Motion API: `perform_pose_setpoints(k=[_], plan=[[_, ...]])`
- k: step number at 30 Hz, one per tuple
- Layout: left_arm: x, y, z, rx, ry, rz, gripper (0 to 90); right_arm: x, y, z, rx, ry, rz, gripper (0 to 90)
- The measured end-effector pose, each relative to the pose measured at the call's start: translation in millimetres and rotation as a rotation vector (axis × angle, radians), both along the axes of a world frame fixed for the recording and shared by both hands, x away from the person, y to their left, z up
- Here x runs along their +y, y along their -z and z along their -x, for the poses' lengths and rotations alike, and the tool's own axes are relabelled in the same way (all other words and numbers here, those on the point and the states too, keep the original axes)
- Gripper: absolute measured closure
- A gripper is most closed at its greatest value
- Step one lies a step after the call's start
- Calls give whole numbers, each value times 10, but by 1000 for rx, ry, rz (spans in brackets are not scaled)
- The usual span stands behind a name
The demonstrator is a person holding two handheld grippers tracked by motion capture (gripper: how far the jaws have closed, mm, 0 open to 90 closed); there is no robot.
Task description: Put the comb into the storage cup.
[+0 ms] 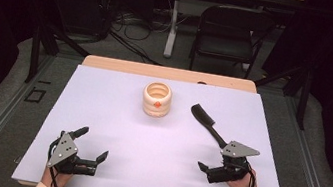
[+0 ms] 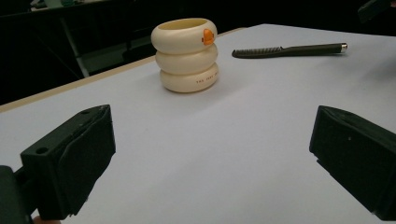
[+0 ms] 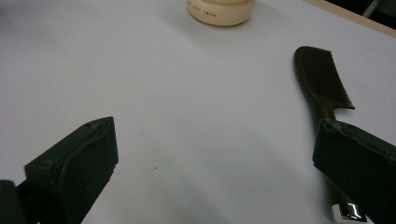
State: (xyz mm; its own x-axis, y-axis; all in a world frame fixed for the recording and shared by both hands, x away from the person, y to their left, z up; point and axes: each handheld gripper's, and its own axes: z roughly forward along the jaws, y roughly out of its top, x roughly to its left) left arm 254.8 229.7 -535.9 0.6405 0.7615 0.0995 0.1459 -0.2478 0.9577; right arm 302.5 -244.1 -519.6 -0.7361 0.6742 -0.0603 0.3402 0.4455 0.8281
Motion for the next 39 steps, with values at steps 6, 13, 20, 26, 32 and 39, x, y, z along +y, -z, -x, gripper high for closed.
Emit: perform_pose_setpoints(k=[6, 13, 20, 26, 32, 39], plan=[[-10, 2, 0, 1, 2, 4, 4, 4, -26, -55, 0, 9, 7, 0], [-13, 3, -2, 0, 2, 3, 4, -6, -54, -139, 10, 12, 14, 0], [-13, 4, -5, 0, 0, 3, 4, 18, -71, -202, 13, 1, 33, 0], [-16, 7, -5, 0, 0, 2, 4, 8, -100, -292, 22, 9, 48, 0], [-18, 7, -7, 1, 1, -1, 4, 3, -106, -402, 40, 19, 66, 0], [-21, 6, -10, 2, -1, -1, 4, 7, -105, -476, 56, 18, 83, 0]])
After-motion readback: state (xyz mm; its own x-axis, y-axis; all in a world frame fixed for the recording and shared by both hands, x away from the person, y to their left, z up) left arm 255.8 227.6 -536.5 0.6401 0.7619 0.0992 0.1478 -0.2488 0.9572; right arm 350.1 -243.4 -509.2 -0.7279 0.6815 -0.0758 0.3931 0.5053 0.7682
